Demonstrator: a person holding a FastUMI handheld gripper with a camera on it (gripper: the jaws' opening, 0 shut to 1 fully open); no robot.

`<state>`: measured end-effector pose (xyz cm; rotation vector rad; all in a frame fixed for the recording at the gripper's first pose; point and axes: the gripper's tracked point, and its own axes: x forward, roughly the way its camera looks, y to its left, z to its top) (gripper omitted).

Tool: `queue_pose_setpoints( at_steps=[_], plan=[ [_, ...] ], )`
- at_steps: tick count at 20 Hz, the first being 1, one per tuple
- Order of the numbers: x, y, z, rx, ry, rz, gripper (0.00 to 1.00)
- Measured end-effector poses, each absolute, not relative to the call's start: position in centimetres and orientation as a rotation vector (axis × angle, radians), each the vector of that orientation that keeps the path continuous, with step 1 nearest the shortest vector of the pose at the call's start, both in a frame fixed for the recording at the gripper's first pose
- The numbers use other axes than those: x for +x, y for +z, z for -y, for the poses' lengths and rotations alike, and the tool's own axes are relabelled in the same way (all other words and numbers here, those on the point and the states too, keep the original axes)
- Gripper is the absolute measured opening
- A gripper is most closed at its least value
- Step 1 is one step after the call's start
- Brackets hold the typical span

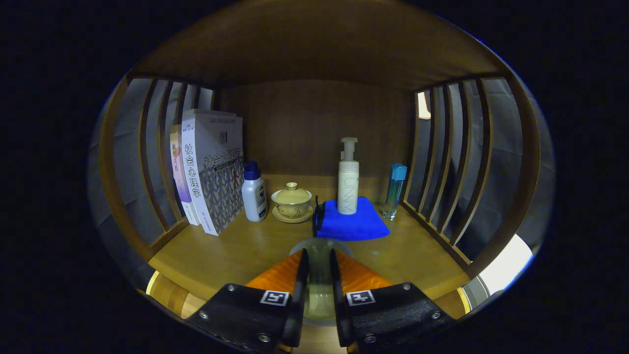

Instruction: Pull open the drawer, take out the items inside it, and place them on the countertop above the cabinet.

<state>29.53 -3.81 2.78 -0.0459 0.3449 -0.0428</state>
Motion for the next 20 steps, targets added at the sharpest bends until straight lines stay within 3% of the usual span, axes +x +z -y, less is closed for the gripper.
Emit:
queue_pose_setpoints(
  at_steps=[5,13,20],
  plan=[
    [28.5,4.0,3.9,-0.037,-0.029,-0.267,0.94],
    [19.0,10.5,4.4,0.017,-0.049,-0.061,0.95],
    [9.6,11.3,2.2,-0.012,-0.020,0.045,0.94]
  ],
)
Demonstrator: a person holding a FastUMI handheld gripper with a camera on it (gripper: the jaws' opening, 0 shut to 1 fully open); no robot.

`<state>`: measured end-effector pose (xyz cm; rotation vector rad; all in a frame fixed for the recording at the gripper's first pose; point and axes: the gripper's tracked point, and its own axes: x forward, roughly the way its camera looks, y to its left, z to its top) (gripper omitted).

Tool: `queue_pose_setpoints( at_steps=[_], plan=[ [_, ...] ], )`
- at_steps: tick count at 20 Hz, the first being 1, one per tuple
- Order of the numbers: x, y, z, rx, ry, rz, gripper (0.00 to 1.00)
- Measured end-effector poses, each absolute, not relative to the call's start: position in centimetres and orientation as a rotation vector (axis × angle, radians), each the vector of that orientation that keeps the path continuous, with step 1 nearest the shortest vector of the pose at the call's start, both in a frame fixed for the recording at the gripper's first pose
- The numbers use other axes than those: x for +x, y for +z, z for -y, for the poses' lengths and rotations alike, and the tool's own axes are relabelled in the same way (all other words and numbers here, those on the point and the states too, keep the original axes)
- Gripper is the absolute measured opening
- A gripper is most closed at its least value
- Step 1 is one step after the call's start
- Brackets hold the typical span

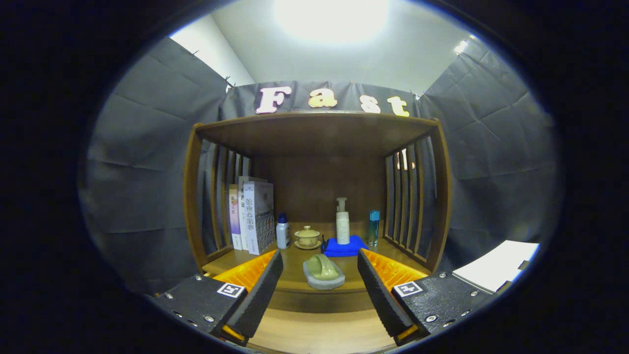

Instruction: Pull open the drawer, take out the items inside it, and place them on the countertop above the cabinet.

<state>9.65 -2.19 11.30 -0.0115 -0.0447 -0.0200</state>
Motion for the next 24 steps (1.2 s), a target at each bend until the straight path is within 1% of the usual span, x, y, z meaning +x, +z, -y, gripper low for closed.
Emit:
queue_pose_setpoints(
  at_steps=[6,11,16,24],
  plan=[
    [3.1,9.3,0.6,-0.043,0.001,0.082,0.94],
    [-0.8,6.2,-0.2,-0.060,0.002,0.057,0.94],
    [-2.5,1.6,-0.5,-0.030,0.003,-0.029,0.94],
    [-3.5,-2.5,0.3,-0.024,-0.004,-0.130,0.94]
  ],
)
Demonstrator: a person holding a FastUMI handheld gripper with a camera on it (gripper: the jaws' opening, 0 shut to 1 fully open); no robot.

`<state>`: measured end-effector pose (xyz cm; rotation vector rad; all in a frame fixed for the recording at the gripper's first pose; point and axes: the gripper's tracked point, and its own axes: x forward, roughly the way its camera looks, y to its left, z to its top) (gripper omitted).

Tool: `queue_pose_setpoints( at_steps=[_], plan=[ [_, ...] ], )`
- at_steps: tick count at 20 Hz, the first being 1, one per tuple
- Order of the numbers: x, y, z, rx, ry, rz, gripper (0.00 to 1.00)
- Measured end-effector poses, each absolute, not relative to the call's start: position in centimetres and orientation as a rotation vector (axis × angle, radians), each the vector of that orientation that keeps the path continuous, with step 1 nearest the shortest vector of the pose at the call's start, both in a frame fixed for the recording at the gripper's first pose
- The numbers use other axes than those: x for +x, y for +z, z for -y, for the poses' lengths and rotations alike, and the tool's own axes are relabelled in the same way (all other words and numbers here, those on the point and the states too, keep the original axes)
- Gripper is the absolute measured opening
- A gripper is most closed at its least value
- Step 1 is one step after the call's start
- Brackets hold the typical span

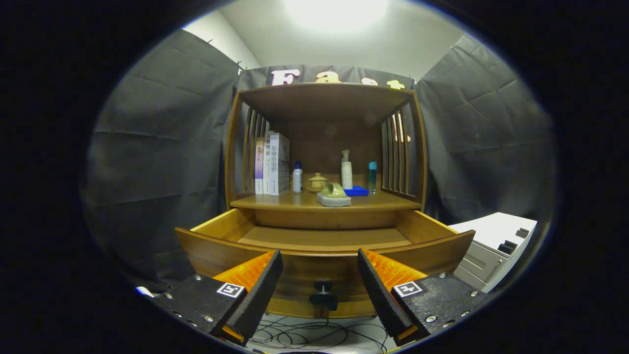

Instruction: Pull open the drawer, take out the items inside it, and place them on the countertop above the cabinet.

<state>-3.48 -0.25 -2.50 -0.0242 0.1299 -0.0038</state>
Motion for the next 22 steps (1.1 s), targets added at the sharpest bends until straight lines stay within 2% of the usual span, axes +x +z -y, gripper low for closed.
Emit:
queue_pose_setpoints(
  at_steps=[11,22],
  plan=[
    [-1.1,-7.7,-0.6,0.013,0.005,-0.286,0.95],
    [0.0,-8.4,0.6,0.047,-0.039,-0.303,0.94]
  ],
)
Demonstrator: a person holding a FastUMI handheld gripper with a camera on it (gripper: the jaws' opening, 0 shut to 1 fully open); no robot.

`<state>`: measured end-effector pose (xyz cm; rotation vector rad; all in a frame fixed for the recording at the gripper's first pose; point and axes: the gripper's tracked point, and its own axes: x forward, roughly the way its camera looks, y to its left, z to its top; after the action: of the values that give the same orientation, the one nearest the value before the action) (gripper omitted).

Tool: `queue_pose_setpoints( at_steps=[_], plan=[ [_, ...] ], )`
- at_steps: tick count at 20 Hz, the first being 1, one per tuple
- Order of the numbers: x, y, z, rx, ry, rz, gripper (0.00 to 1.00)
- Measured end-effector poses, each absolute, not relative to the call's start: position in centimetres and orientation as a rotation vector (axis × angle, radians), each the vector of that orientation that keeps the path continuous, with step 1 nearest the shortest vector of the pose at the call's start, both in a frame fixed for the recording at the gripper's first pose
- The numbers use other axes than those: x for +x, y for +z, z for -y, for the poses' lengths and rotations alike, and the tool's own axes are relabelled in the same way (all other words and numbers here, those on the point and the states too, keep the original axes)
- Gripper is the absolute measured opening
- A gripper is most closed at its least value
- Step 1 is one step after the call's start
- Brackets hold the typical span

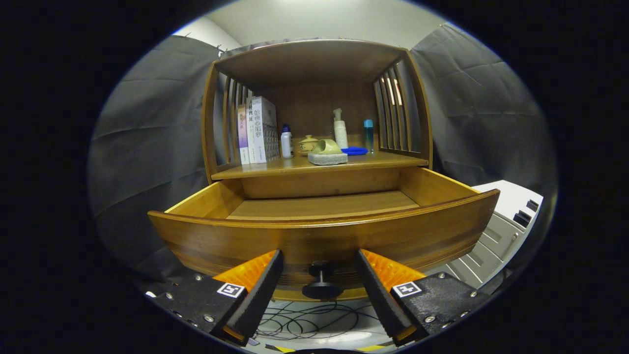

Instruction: Pull open the drawer, take out the items inside it, and place them on the countertop above the cabinet.

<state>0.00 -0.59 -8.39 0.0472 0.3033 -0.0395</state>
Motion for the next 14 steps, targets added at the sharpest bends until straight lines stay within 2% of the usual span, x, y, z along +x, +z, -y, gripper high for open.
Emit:
queue_pose_setpoints(
  at_steps=[14],
  plan=[
    [2.9,-7.9,0.1,0.026,-0.013,-0.276,0.95]
  ],
)
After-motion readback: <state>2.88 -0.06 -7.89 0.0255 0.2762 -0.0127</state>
